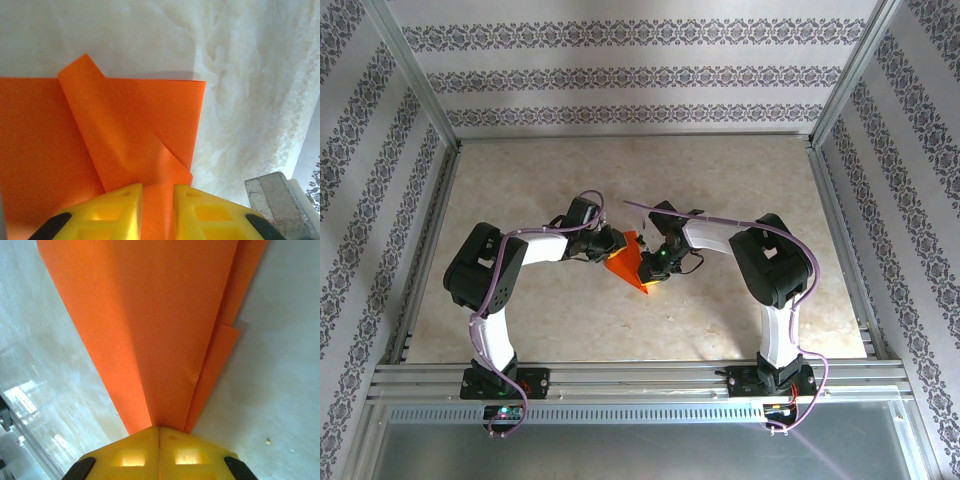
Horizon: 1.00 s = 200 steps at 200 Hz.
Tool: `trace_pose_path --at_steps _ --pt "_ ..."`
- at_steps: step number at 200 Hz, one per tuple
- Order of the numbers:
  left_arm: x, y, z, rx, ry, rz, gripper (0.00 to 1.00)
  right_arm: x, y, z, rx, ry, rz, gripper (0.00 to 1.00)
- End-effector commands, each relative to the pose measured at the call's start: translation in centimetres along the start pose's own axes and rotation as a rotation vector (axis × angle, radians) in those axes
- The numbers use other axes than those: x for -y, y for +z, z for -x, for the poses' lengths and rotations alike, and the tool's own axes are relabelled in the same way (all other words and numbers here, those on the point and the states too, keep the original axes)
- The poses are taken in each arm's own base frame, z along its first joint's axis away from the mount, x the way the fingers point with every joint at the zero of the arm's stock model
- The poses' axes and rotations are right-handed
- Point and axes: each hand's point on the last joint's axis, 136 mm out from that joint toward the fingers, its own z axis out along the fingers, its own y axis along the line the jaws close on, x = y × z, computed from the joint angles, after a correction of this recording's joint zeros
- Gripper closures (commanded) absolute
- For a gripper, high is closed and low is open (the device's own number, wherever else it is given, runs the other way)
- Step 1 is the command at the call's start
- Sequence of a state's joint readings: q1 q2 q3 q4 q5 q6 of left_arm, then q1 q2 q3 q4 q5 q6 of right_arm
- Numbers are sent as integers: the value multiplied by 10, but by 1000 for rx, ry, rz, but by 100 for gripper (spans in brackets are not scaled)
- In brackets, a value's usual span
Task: Fold a paper plane with a square sheet of paper (pick it up from the middle)
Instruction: Fourth fold the wing at the center of the table.
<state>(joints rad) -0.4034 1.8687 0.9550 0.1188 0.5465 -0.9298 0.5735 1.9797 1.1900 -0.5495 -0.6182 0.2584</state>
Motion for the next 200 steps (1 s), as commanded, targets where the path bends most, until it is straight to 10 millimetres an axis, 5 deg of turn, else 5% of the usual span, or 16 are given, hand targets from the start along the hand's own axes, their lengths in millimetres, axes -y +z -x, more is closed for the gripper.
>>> trace_pose_path --at_steps 1,43,113,200 --pt "23 -10 18 41 79 -52 77 51 18 -26 -83 73 -180 92" --pt "28 -10 21 32 91 -69 77 54 19 -27 -83 81 -190 92" --pt "29 -14 -39 -36 127 -9 81 57 22 -29 -90 112 -198 92" --pt "15 9 -62 -96 103 19 91 60 22 -29 -84 128 -216 94"
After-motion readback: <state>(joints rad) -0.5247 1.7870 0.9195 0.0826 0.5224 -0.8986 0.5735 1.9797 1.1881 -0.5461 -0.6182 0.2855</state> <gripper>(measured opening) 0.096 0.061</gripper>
